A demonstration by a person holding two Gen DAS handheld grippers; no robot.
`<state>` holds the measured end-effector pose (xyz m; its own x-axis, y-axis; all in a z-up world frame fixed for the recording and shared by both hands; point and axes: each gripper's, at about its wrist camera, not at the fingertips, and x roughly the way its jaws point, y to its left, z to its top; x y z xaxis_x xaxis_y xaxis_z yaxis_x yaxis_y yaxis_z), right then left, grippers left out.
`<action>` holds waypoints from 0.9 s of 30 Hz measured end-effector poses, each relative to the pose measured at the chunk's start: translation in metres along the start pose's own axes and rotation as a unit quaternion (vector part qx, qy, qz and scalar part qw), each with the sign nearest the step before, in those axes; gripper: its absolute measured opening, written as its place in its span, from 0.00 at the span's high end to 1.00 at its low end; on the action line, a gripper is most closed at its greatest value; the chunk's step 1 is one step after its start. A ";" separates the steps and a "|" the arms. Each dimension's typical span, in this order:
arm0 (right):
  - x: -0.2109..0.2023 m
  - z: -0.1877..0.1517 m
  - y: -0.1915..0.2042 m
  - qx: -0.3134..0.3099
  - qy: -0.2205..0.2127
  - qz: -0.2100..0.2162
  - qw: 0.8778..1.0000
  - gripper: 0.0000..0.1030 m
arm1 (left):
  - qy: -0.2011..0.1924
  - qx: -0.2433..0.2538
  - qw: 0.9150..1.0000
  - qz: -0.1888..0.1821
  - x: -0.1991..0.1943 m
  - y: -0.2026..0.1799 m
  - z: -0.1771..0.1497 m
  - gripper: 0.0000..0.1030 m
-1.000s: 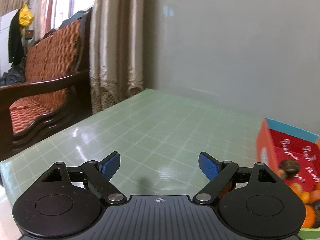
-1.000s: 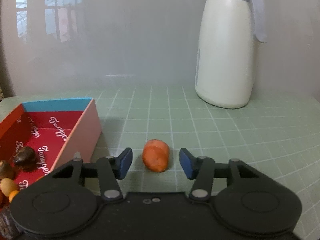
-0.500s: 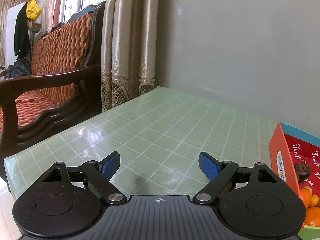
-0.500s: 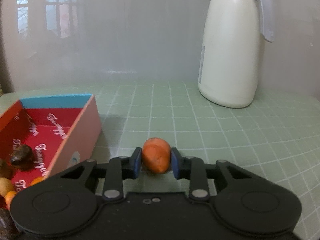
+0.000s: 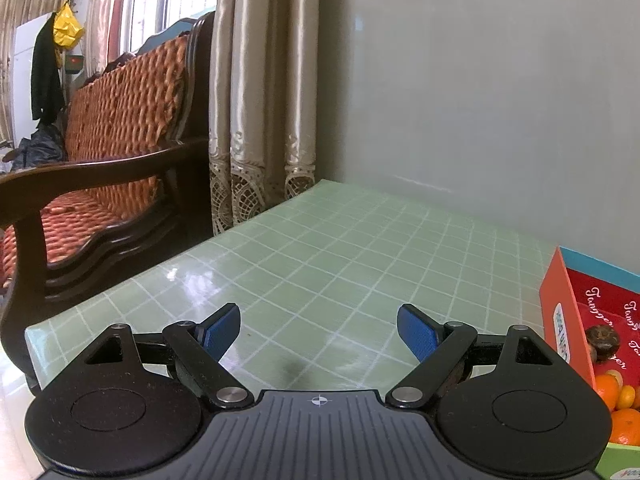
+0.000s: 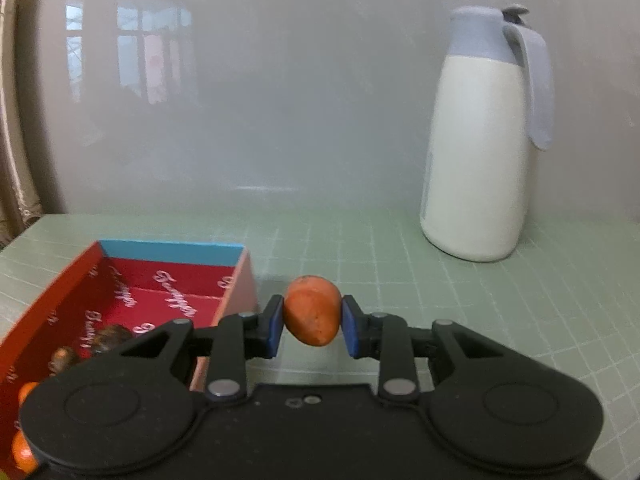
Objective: Organize fruits
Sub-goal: 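Carry the orange-brown fruit with the right gripper into the box and release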
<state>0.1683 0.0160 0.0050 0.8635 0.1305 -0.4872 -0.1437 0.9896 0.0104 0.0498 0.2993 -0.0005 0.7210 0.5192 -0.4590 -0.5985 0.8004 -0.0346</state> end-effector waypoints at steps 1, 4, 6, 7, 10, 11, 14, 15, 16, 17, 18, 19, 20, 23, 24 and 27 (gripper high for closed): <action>-0.002 0.000 0.003 -0.002 -0.002 0.003 1.000 0.72 | 0.000 0.000 1.000 0.001 0.000 0.002 0.001 0.17; -0.007 0.002 0.011 -0.008 -0.006 0.014 1.000 0.72 | 0.000 -0.003 1.000 0.004 -0.001 0.008 0.002 0.17; -0.009 0.003 0.018 -0.011 -0.009 0.022 1.000 0.72 | 0.000 -0.002 1.000 0.005 -0.001 0.010 0.003 0.17; -0.010 0.003 0.022 -0.012 -0.010 0.026 1.000 0.72 | 0.000 -0.002 1.000 0.006 -0.001 0.011 0.003 0.17; -0.013 0.003 0.034 -0.022 -0.015 0.037 0.999 0.72 | 0.002 -0.002 1.000 0.008 0.001 0.015 0.003 0.17; -0.013 0.002 0.038 -0.025 -0.015 0.042 0.999 0.72 | 0.002 -0.002 1.000 0.008 0.001 0.016 0.003 0.17; -0.015 0.001 0.050 -0.035 -0.018 0.054 0.998 0.72 | 0.001 -0.002 1.000 0.009 0.000 0.017 0.004 0.17; -0.016 0.000 0.053 -0.037 -0.018 0.058 0.997 0.72 | 0.001 -0.002 1.000 0.009 0.000 0.018 0.004 0.17; -0.017 0.000 0.056 -0.040 -0.018 0.062 0.997 0.72 | 0.001 -0.001 1.000 0.009 0.000 0.018 0.004 0.17; -0.017 -0.001 0.060 -0.043 -0.018 0.065 0.997 0.72 | 0.001 0.000 1.000 0.009 0.000 0.018 0.003 0.17; -0.018 -0.001 0.063 -0.047 -0.018 0.069 0.996 0.72 | 0.002 0.000 1.000 0.010 0.000 0.019 0.003 0.17; -0.018 -0.002 0.066 -0.050 -0.017 0.071 0.996 0.72 | 0.001 -0.002 1.000 0.010 0.000 0.019 0.003 0.17; -0.019 -0.002 0.069 -0.052 -0.016 0.074 0.996 0.72 | 0.002 -0.002 1.000 0.010 0.000 0.019 0.003 0.17; -0.019 -0.004 0.075 -0.059 -0.013 0.079 0.995 0.72 | 0.003 -0.001 1.000 0.011 0.000 0.020 0.003 0.17; -0.018 -0.004 0.077 -0.061 -0.012 0.081 0.995 0.72 | 0.003 -0.002 1.000 0.011 0.000 0.019 0.002 0.17; -0.015 -0.004 0.081 -0.064 -0.009 0.084 0.994 0.72 | 0.003 -0.002 1.000 0.010 -0.001 0.021 0.001 0.17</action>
<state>0.1416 0.0944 0.0096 0.8304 0.2949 -0.4727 -0.3459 0.9380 -0.0224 0.0373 0.3162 0.0004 0.7065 0.5340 -0.4645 -0.6143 0.7886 -0.0278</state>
